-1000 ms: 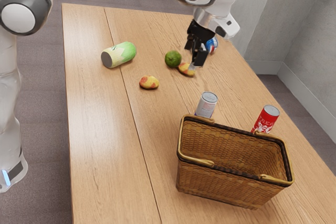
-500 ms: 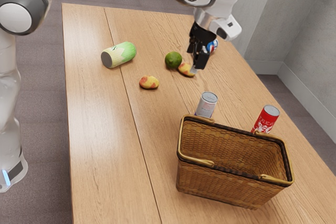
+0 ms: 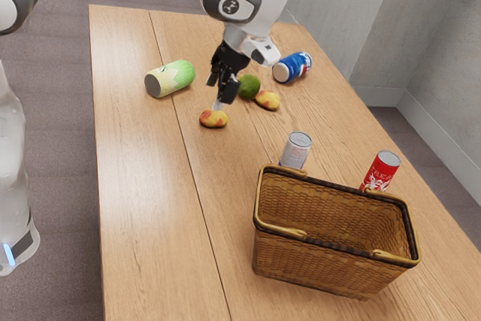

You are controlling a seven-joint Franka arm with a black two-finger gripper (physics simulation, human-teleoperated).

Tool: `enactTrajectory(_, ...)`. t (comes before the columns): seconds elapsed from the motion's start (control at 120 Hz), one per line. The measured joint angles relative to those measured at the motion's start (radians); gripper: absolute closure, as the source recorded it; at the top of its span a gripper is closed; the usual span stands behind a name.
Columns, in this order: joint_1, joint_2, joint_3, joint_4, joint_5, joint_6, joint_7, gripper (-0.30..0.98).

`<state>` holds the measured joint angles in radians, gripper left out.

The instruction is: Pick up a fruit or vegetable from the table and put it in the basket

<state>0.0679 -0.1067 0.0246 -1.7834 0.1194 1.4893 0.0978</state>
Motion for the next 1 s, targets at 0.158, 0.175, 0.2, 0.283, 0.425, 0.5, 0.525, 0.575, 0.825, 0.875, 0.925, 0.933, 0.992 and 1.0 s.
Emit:
enactTrajectory(0.158,-0.088,-0.152,0.023,-0.277,-0.017,0.186,0.017,0.00)
enactTrajectory(0.175,-0.089,-0.165,0.026,-0.290,-0.017,0.201,0.018,0.00)
enactTrajectory(0.2,-0.090,-0.183,0.029,-0.307,-0.017,0.221,0.021,0.00)
enactTrajectory(0.283,-0.090,-0.218,0.041,-0.349,-0.015,0.278,0.027,0.00)
enactTrajectory(0.425,-0.083,-0.225,0.070,-0.391,-0.012,0.350,0.037,0.00)
enactTrajectory(0.5,-0.079,-0.220,0.080,-0.398,-0.011,0.385,0.042,0.00)
enactTrajectory(0.525,-0.079,-0.219,0.083,-0.401,-0.011,0.397,0.043,0.00)
enactTrajectory(0.575,-0.079,-0.218,0.087,-0.403,-0.010,0.415,0.046,0.00)
enactTrajectory(0.825,-0.060,-0.196,0.090,-0.426,-0.010,0.488,0.056,0.00)
enactTrajectory(0.875,-0.053,-0.195,0.093,-0.437,-0.011,0.502,0.058,0.00)
enactTrajectory(0.925,-0.048,-0.194,0.100,-0.441,-0.011,0.513,0.060,0.00)
enactTrajectory(0.933,-0.047,-0.194,0.101,-0.442,-0.011,0.515,0.060,0.00)
enactTrajectory(0.992,-0.046,-0.193,0.105,-0.448,-0.012,0.525,0.061,0.00)
enactTrajectory(1.0,-0.045,-0.193,0.105,-0.449,-0.012,0.526,0.062,0.00)
